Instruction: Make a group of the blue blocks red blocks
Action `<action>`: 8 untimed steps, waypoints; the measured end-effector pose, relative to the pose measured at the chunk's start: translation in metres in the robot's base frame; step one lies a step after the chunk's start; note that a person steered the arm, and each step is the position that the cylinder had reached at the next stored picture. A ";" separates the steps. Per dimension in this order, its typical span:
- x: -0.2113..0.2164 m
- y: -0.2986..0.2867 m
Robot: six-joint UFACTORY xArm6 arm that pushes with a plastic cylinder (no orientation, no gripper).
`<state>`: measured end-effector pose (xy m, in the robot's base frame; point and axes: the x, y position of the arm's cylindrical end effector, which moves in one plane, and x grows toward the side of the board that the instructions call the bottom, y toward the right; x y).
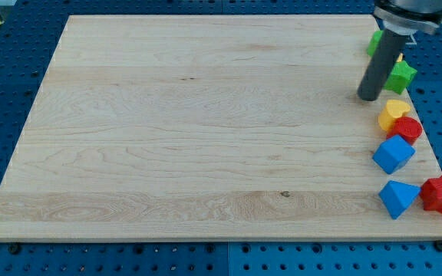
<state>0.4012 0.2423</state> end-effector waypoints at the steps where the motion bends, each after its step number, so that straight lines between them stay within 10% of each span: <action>1: 0.000 0.035; 8: 0.059 0.023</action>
<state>0.4601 0.2656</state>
